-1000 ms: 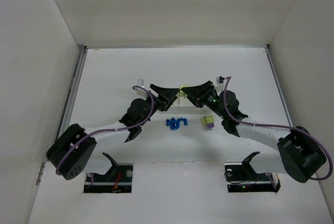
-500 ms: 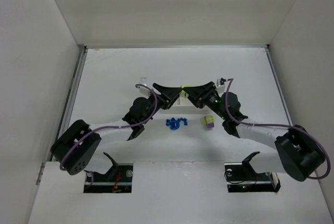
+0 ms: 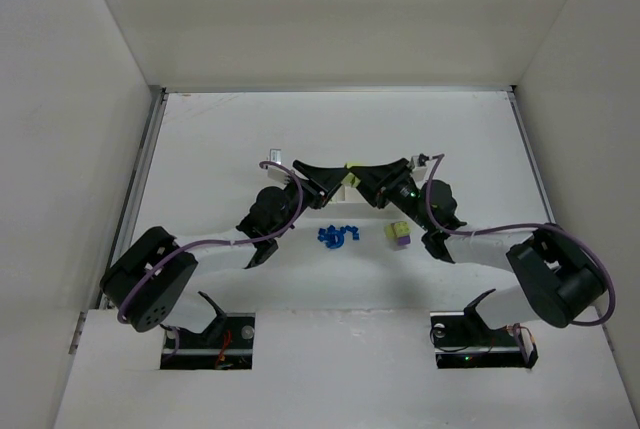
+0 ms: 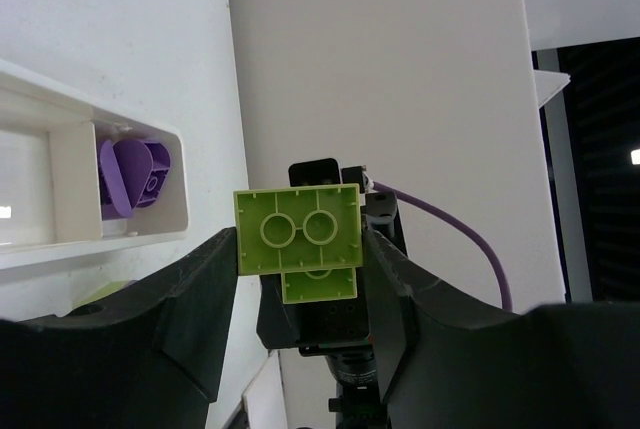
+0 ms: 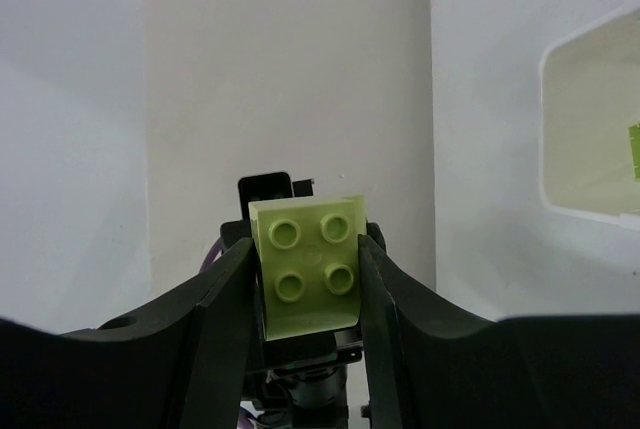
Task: Sort the legos into containers by color
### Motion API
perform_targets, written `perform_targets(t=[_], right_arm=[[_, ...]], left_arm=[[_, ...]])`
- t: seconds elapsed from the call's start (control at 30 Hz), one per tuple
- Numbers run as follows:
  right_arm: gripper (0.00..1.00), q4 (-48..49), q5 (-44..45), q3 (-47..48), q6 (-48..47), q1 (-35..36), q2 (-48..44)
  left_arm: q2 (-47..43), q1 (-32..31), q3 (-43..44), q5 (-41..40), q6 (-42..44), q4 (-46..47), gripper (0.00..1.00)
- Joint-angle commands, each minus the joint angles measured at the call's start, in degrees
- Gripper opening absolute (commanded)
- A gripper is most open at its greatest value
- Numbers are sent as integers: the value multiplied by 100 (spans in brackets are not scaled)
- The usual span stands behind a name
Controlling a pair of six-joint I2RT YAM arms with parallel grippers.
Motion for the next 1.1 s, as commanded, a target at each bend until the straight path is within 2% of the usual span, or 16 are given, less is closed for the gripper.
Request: perform_targets(t=[0.0, 0.17, 0.57, 0.67, 1.07], right_arm=[[48, 563, -189, -44, 275, 27, 68], [56, 475, -127, -71, 170, 19, -29], [69, 80, -21, -185, -278, -183, -459], [68, 62, -57, -211, -340, -254, -530], [53, 115, -232, -133, -481, -254, -310]], left_arm=[[-75, -123, 137, 200, 69, 656, 36], [-215, -61, 23, 191, 78, 621, 30], [-418, 18, -224, 112, 69, 568, 29], [-400, 36, -259, 112, 34, 559, 28], [-427, 53, -285, 138, -72, 577, 28]])
